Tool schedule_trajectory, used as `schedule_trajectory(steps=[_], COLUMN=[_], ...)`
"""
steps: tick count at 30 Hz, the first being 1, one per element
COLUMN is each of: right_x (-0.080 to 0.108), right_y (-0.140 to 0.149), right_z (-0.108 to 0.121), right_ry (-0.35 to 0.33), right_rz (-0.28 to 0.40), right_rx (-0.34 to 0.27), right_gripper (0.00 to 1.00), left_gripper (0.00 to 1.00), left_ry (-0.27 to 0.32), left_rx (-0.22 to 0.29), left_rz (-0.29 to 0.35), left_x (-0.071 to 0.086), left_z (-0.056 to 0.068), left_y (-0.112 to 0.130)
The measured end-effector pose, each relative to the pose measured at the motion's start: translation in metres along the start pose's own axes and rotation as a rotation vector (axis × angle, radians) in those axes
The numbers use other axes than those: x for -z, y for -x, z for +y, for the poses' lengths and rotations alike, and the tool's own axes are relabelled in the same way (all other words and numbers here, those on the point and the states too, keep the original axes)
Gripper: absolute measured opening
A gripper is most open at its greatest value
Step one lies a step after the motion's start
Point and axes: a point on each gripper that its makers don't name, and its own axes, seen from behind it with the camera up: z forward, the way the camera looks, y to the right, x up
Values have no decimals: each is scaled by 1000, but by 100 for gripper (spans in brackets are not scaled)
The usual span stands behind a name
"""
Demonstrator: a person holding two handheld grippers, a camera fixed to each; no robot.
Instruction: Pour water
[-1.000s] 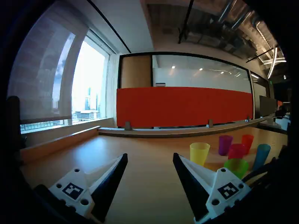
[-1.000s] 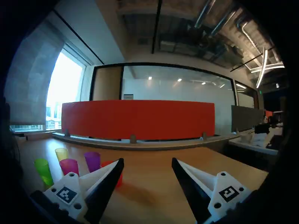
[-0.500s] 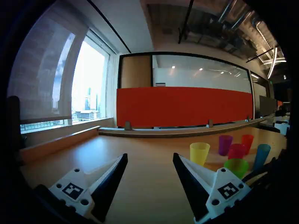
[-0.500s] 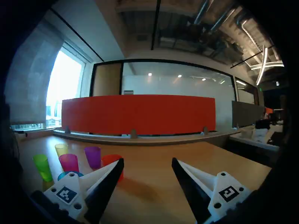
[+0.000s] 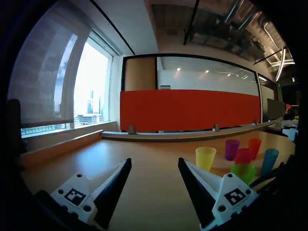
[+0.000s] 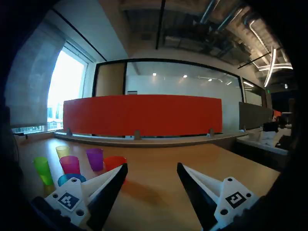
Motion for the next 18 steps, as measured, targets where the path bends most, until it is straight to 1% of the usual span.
schedule_trajectory(steps=[18], right_x=[1], right_y=[1], right_z=[-3], right_ry=[-11], right_rz=[-1], right_rx=[-1], right_gripper=[99], left_gripper=[90], left_ry=[0], left_rx=[0], left_rz=[0], left_x=[0], left_z=[0], left_y=[0])
